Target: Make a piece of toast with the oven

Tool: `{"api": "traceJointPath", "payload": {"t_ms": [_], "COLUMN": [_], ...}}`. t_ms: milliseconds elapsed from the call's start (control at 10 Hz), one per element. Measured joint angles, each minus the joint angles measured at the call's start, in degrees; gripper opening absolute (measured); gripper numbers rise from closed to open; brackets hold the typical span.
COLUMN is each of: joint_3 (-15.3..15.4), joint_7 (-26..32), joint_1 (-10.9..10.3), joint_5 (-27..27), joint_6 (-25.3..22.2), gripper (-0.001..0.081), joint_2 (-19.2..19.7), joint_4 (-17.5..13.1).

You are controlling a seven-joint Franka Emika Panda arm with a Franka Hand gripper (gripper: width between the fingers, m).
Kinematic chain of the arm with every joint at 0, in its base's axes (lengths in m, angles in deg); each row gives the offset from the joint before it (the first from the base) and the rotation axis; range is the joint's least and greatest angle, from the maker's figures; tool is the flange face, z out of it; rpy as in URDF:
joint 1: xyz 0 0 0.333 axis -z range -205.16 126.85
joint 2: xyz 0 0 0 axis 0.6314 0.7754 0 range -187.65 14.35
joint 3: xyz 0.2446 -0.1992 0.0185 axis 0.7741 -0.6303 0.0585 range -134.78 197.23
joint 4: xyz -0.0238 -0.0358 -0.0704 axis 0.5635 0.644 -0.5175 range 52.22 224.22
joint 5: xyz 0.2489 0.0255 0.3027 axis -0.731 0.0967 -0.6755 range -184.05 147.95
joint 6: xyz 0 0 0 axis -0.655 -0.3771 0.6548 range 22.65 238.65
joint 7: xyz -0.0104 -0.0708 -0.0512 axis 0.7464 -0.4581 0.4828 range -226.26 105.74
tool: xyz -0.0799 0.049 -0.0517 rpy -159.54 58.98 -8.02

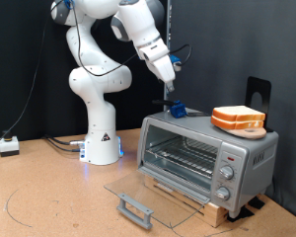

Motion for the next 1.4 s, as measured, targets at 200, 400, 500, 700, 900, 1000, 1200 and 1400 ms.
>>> {"api": "traceJointPath", "payload": {"t_ms": [200,400,500,700,900,1000,1200,1400], "joint_3": [2.1,3.7,4.4,5.9,7.2,7.6,7.6,7.6], "joint_7": [0.2,1.1,1.6,1.8,2.0,2.3,3.3,4.4], "joint_1": [-0.2,-0.8,-1.2,-1.9,-2.5,-2.9,-3.7,-3.8], "joint_5": [-1.5,-2.7,-3.2,-3.9,-5.3,-6.3,-8.1,-9.0], "joint_6": [3.6,6.8,7.7,9.1,11.3,12.4,13.9,14.0], "gripper": [0.0809,0.0809,0.0809,0.0809,0.0809,0.0809,0.0782,0.0599], "joint_2": [3.2,6.4,7.9,10.7,12.9,13.6,14.2,14.3], "joint_4": [0.8,1.4,1.5,1.6,1.8,1.8,1.8,1.8]}}
